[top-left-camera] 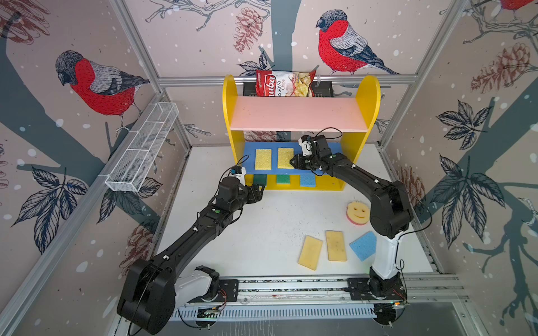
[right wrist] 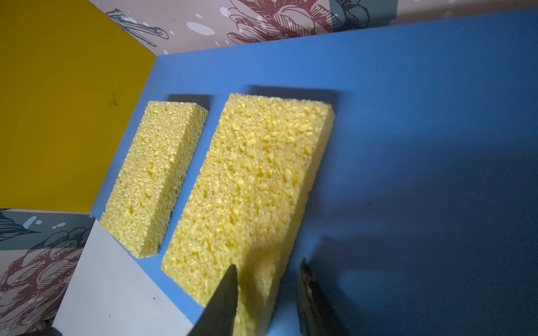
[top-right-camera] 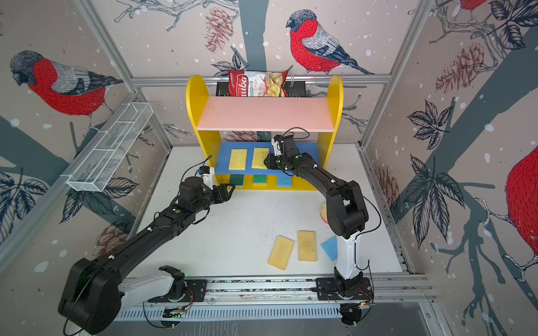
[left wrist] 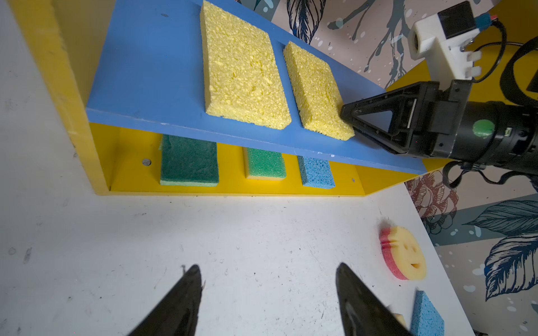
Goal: Arrange cleaning sponges on a shelf
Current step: Place the cleaning sponge at the shelf.
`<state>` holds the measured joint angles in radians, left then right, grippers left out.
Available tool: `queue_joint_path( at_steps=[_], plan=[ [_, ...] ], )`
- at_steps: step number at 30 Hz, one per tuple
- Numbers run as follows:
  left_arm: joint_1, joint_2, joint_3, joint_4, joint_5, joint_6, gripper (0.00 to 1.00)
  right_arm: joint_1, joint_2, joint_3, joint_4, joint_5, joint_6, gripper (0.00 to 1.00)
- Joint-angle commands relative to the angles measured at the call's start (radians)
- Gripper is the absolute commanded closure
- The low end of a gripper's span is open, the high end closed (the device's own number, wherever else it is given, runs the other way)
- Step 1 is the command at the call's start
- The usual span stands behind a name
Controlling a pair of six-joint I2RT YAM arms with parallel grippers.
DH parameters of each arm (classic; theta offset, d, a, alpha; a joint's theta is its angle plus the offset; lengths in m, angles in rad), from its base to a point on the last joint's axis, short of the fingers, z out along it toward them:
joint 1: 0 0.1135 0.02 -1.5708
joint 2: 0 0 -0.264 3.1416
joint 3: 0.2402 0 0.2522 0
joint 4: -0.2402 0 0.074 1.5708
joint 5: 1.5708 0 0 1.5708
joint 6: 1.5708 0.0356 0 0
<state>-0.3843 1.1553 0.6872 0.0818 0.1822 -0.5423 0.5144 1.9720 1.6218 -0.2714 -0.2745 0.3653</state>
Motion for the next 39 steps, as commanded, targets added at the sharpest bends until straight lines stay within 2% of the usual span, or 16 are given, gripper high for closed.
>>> queue_joint_path(
  at_steps=[1, 6, 10, 16, 27, 33, 39],
  plan=[
    [0.001, 0.001, 0.003, 0.0, -0.005, 0.021, 0.28, -0.002, 0.0, -0.001, -0.051, 0.021, -0.006, 0.76],
    [0.001, 0.001, 0.0, 0.002, -0.007, 0.021, 0.28, -0.002, 0.0, 0.004, -0.055, 0.019, -0.011, 0.81],
    [0.001, 0.001, -0.002, 0.003, -0.008, 0.018, 0.28, -0.002, -0.002, 0.008, -0.061, 0.021, -0.015, 0.81],
    [0.001, 0.0, -0.005, 0.003, -0.008, 0.018, 0.28, -0.003, -0.01, 0.017, -0.07, 0.027, -0.022, 0.78],
    [0.003, -0.014, -0.003, -0.001, -0.014, 0.02, 0.28, -0.004, -0.042, 0.039, -0.094, 0.038, -0.035, 0.67],
    [0.004, -0.034, -0.003, -0.012, -0.021, 0.02, 0.28, -0.002, -0.078, 0.035, -0.105, 0.038, -0.032, 0.67],
    [0.003, -0.069, -0.011, -0.044, -0.02, 0.028, 0.28, 0.025, -0.158, -0.062, -0.093, 0.043, -0.023, 0.67]
  ],
)
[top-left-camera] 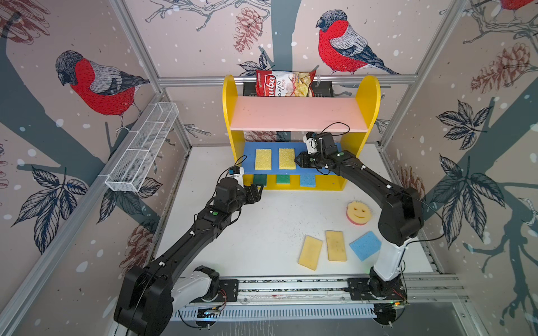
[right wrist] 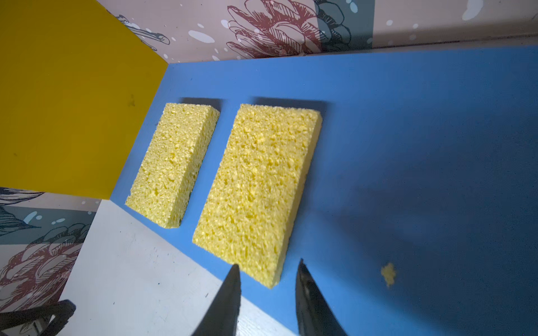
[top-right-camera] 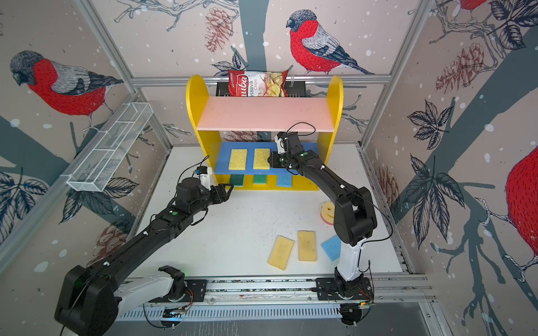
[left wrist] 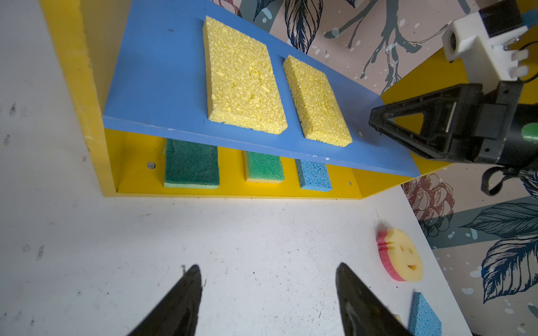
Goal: Arrange cleaning sponges on a shelf
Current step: Place the cleaning sponge at the shelf, then pick up the cleaning sponge from the bottom-center of the table.
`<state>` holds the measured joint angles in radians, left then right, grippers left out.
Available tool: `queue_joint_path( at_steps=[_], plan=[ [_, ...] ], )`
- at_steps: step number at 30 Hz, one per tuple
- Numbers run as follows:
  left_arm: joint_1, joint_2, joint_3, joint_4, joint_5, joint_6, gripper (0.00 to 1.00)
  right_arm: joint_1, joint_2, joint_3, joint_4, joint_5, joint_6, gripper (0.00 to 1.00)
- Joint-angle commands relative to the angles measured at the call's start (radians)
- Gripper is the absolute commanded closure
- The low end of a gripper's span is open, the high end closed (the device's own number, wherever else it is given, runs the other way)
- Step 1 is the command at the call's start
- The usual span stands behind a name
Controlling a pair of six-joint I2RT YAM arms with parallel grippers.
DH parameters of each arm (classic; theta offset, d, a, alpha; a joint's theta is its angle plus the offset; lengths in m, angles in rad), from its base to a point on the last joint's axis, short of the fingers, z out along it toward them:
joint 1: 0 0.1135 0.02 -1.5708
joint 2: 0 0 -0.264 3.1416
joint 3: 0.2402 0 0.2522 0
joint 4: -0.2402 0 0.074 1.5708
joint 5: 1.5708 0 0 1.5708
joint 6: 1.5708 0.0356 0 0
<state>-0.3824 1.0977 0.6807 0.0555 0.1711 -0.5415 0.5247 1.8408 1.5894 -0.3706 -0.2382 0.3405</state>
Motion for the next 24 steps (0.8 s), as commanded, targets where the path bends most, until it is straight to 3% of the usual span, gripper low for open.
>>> queue_joint_path(
  at_steps=[1, 7, 14, 18, 24],
  plan=[
    [0.002, -0.014, -0.004, -0.029, 0.0, 0.035, 0.28, 0.022, -0.042, -0.053, 0.007, 0.014, 0.001, 0.67],
    [-0.05, -0.068, -0.068, -0.11, -0.009, 0.079, 0.3, 0.037, -0.162, -0.259, 0.071, 0.043, 0.057, 0.65],
    [-0.213, -0.132, -0.198, -0.066, -0.045, 0.007, 0.29, 0.037, -0.331, -0.501, 0.136, 0.063, 0.133, 0.64],
    [-0.332, -0.082, -0.214, 0.001, -0.073, -0.021, 0.28, 0.035, -0.421, -0.608, 0.146, 0.107, 0.161, 0.64],
    [-0.524, 0.105, -0.142, 0.039, -0.158, -0.014, 0.26, 0.004, -0.521, -0.699, 0.138, 0.128, 0.179, 0.64]
  ],
)
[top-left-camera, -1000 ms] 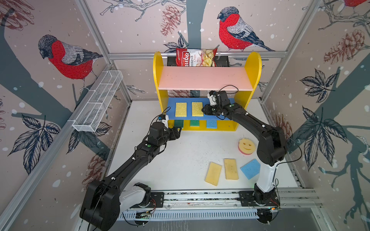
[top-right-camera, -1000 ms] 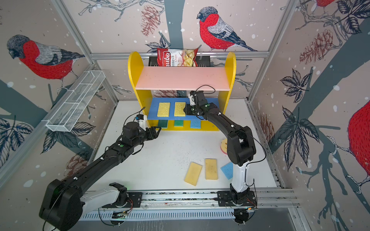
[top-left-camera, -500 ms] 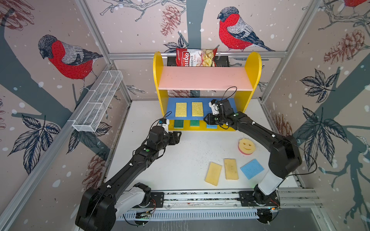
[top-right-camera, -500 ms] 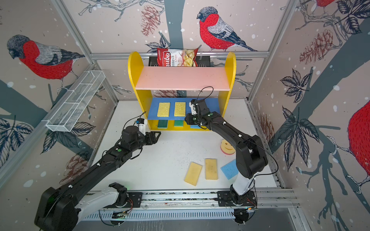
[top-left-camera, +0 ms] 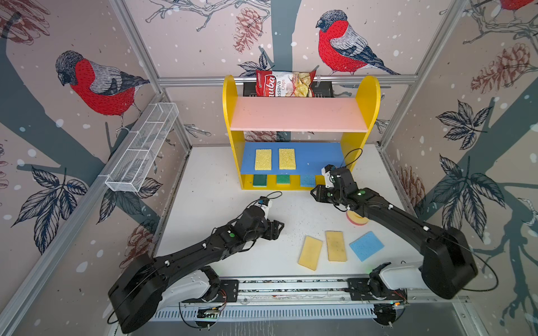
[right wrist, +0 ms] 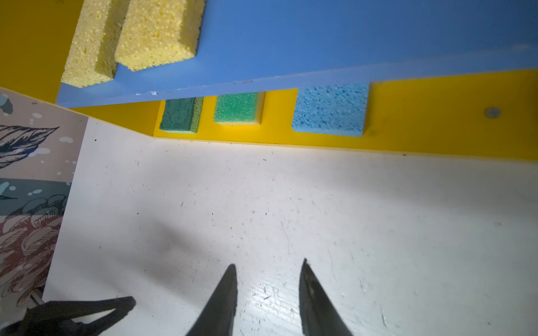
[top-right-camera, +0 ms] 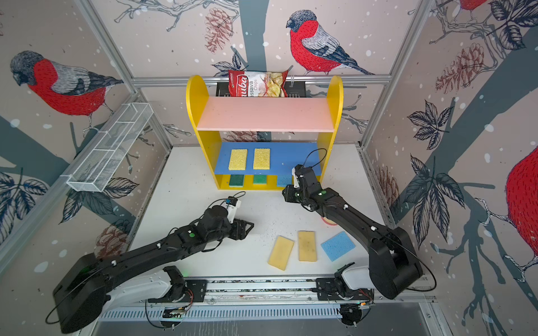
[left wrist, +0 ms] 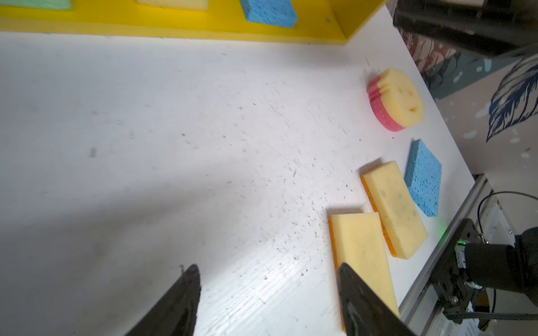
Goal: Arrange cleaning sponges on a shelf
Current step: Pick up the cleaning sponge from the bottom-center of the table.
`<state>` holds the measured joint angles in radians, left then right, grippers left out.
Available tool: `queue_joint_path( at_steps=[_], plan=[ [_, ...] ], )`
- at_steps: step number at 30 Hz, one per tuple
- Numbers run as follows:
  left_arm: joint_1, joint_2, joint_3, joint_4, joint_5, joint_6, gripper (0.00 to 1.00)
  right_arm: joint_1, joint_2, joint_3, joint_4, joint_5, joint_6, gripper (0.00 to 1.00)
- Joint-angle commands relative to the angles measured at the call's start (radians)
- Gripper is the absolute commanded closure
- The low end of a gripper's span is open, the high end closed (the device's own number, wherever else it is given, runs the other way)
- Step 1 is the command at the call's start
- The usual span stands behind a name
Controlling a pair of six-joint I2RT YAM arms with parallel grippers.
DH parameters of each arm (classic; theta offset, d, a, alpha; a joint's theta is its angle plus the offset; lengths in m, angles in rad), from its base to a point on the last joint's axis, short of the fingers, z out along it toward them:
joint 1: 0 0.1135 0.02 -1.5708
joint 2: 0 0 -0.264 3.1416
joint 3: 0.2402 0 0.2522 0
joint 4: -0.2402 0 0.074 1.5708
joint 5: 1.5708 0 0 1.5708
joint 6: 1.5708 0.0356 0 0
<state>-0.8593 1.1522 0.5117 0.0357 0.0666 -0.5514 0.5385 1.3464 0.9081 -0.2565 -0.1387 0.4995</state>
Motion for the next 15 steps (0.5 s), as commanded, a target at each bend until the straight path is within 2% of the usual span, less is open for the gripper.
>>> queue_joint_path(
  at_steps=[1, 8, 15],
  plan=[
    [-0.072, 0.082, 0.04, 0.064, -0.058, -0.005, 0.26, -0.013, -0.039, -0.025, 0.022, 0.032, 0.02, 0.63],
    [-0.205, 0.267, 0.123, 0.103, -0.032, -0.005, 0.25, -0.05, -0.085, -0.07, 0.02, 0.023, 0.034, 0.56],
    [-0.262, 0.39, 0.21, 0.084, -0.007, 0.009, 0.25, -0.057, -0.084, -0.074, 0.025, 0.005, 0.046, 0.49]
  ],
)
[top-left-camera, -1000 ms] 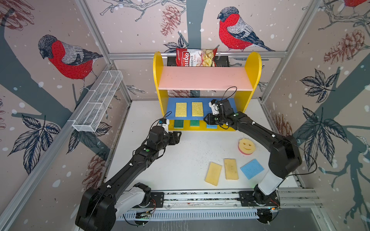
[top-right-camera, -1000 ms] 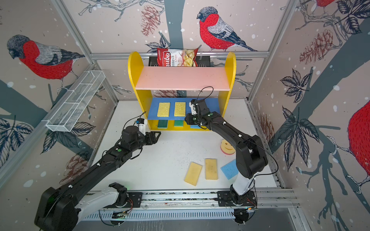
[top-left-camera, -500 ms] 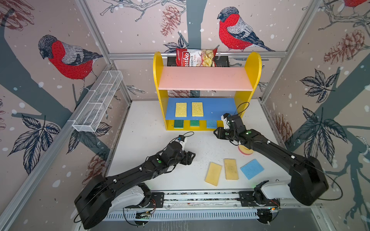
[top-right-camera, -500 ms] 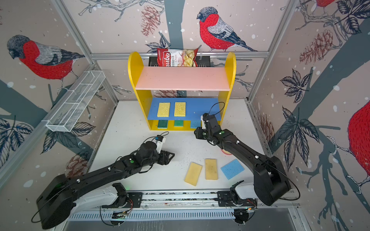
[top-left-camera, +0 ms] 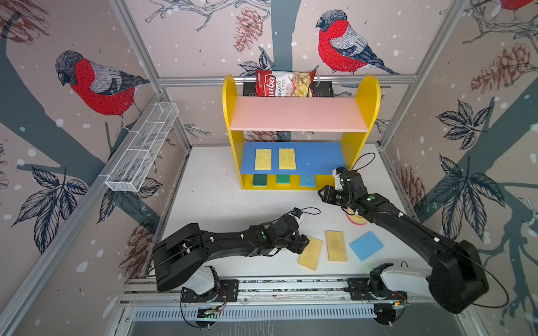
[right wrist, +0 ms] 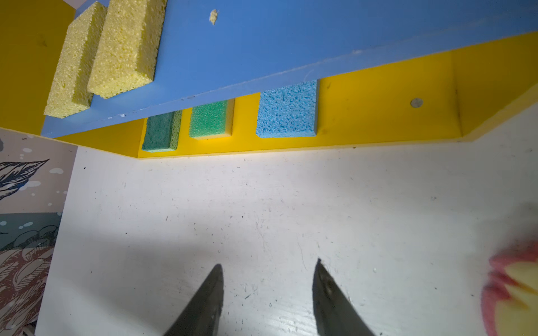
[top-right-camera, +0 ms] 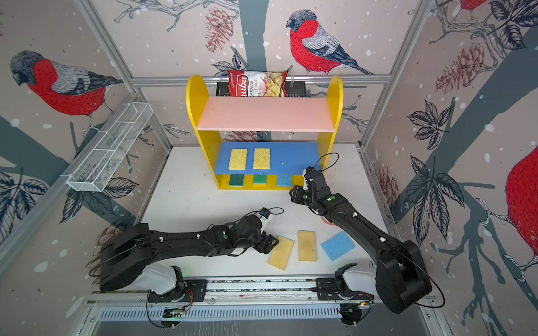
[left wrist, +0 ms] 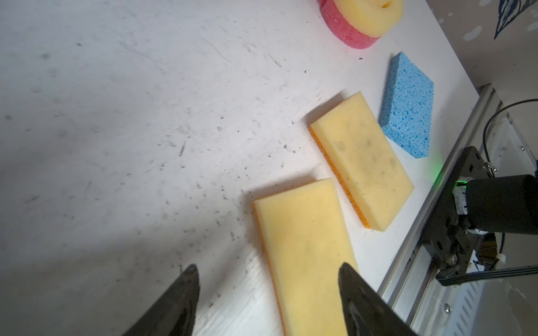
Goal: Arrange cleaning sponges on a shelf
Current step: Pick up the cleaning sponge from the bottom-center of the table.
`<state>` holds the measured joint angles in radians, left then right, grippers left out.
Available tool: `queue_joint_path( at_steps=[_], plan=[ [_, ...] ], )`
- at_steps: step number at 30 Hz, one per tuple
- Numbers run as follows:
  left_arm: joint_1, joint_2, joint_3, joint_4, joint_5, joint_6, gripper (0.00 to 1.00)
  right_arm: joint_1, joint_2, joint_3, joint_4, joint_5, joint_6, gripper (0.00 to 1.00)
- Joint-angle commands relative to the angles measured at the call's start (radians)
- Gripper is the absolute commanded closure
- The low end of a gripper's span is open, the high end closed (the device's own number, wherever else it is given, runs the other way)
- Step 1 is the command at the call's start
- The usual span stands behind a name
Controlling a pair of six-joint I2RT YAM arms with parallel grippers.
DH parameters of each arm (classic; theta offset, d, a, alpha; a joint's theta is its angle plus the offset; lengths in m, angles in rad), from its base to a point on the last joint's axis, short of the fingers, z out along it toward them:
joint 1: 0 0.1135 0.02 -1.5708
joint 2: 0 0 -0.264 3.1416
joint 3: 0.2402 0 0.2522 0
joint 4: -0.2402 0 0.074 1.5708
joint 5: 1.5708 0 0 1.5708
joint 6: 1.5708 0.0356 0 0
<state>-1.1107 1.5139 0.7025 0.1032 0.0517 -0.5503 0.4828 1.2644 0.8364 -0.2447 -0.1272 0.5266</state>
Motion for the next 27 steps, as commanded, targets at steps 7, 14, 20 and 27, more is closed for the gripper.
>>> queue_joint_path(
  at_steps=[7, 14, 20, 27],
  plan=[
    [-0.02, 0.144, 0.063, 0.022, 0.049, -0.008, 0.37, -0.002, -0.007, 0.012, -0.008, 0.011, 0.019, 0.46],
    [-0.02, 0.209, 0.117, 0.0, 0.07, 0.002, 0.85, -0.007, -0.007, 0.003, -0.002, 0.02, 0.025, 0.45],
    [-0.008, 0.168, 0.133, -0.07, 0.0, -0.007, 1.0, -0.007, 0.025, 0.033, 0.007, 0.004, 0.031, 0.45],
    [0.164, -0.039, 0.022, -0.076, -0.019, -0.02, 1.0, 0.02, 0.055, 0.059, 0.073, -0.025, 0.052, 0.44]
  ],
)
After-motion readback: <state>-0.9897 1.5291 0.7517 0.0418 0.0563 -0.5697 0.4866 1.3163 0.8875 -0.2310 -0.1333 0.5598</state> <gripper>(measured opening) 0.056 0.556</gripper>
